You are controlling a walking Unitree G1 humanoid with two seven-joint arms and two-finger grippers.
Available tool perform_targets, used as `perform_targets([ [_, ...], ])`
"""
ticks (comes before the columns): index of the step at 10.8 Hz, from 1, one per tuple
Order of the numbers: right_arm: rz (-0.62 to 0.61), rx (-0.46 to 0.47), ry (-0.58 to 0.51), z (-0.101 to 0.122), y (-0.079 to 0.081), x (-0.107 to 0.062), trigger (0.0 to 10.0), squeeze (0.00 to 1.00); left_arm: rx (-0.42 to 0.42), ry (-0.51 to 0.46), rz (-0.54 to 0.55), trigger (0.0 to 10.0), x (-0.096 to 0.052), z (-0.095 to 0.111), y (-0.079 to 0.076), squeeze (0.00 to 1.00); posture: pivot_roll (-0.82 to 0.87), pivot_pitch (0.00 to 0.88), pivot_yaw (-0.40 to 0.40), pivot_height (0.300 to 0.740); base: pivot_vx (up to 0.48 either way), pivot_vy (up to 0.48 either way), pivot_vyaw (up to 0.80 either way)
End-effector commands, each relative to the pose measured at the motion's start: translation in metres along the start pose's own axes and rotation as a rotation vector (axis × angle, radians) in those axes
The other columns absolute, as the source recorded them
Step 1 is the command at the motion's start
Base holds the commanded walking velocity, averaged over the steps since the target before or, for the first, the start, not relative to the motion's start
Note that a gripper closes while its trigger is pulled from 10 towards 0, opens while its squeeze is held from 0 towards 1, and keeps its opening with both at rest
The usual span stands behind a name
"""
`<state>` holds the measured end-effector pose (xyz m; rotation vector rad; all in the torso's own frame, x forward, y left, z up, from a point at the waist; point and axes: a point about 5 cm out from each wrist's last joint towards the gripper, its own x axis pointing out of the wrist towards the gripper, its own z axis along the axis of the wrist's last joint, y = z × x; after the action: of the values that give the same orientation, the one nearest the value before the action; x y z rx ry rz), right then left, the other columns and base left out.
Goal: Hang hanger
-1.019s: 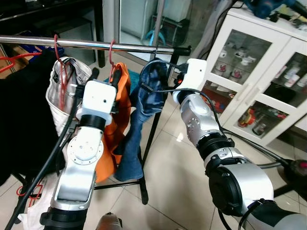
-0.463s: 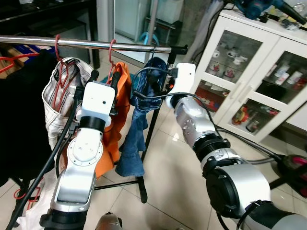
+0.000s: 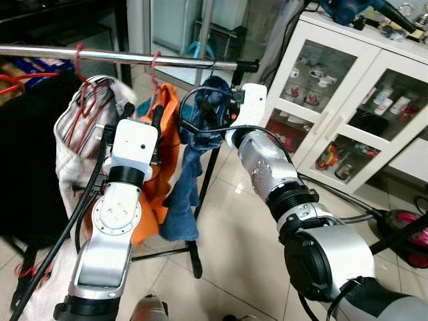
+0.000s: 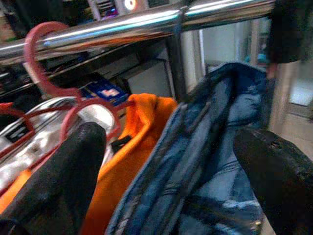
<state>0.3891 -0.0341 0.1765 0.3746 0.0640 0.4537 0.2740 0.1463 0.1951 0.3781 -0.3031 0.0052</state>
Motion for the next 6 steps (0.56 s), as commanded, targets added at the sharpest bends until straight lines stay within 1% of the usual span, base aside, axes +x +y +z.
perform_targets([
  [1,0.028,0.012,-0.033,0.011,0.006,0.003,10.0,0.0,-0.003,-0.002,-0.004,10.0,0.0,0.002,-0.003,0.0,0.26,0.043,-0.173,0.74,0.0,0.0,0.0],
  [2,0.093,0.053,-0.075,0.022,0.015,0.004,10.0,0.0,0.001,0.001,-0.002,10.0,0.0,0.0,-0.003,0.0,0.25,0.034,-0.173,0.74,0.0,0.0,0.0],
  [3,0.12,0.071,-0.078,0.022,0.019,0.004,10.0,0.0,0.002,0.003,-0.002,10.0,0.0,0.0,-0.003,0.0,0.25,0.031,-0.173,0.74,0.0,0.0,0.0],
  [4,0.134,0.083,-0.067,0.019,0.022,0.004,10.0,0.0,0.003,0.004,-0.004,10.0,0.001,-0.001,-0.004,0.0,0.25,0.028,-0.172,0.74,0.0,0.0,0.0],
  [5,0.146,0.092,-0.034,0.009,0.025,0.002,10.0,0.0,0.004,0.002,-0.004,10.0,0.002,-0.001,-0.004,0.0,0.25,0.029,-0.174,0.74,0.0,0.0,0.0],
  [6,0.164,0.116,-0.014,0.004,0.027,0.001,10.0,0.0,0.005,0.002,-0.002,10.0,0.003,-0.001,-0.004,0.0,0.25,0.03,-0.173,0.74,0.0,0.0,0.0],
])
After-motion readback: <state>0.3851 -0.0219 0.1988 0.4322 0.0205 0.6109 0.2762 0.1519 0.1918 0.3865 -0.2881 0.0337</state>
